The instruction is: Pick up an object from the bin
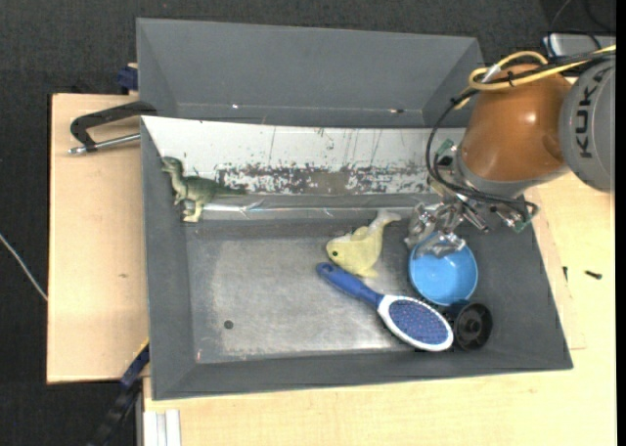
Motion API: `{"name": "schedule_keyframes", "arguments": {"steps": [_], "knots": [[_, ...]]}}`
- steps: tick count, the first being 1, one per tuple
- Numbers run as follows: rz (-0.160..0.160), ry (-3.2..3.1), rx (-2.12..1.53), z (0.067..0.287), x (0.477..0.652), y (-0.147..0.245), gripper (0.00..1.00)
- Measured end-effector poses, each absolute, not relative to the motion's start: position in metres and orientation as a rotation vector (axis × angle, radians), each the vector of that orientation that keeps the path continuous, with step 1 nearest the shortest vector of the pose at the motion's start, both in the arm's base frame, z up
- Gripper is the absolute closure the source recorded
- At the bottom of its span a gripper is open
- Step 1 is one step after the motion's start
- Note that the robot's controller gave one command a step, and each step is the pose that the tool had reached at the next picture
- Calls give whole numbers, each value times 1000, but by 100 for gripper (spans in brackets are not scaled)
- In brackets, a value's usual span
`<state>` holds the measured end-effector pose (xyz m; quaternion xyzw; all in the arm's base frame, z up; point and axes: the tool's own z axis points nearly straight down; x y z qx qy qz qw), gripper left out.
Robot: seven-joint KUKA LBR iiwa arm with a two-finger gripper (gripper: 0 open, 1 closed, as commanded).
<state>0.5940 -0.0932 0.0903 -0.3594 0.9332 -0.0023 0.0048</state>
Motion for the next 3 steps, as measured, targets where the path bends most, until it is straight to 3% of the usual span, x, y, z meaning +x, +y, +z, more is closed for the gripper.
{"name": "schedule_keyframes", "arguments": {"steps": [1, 2, 3], "knots": [[-4, 2926, -1121, 93, 596, -93, 100], [-9, 2922, -1115, 171, 599, -92, 100], [-5, 2928, -1113, 186, 601, -92, 100]]}}
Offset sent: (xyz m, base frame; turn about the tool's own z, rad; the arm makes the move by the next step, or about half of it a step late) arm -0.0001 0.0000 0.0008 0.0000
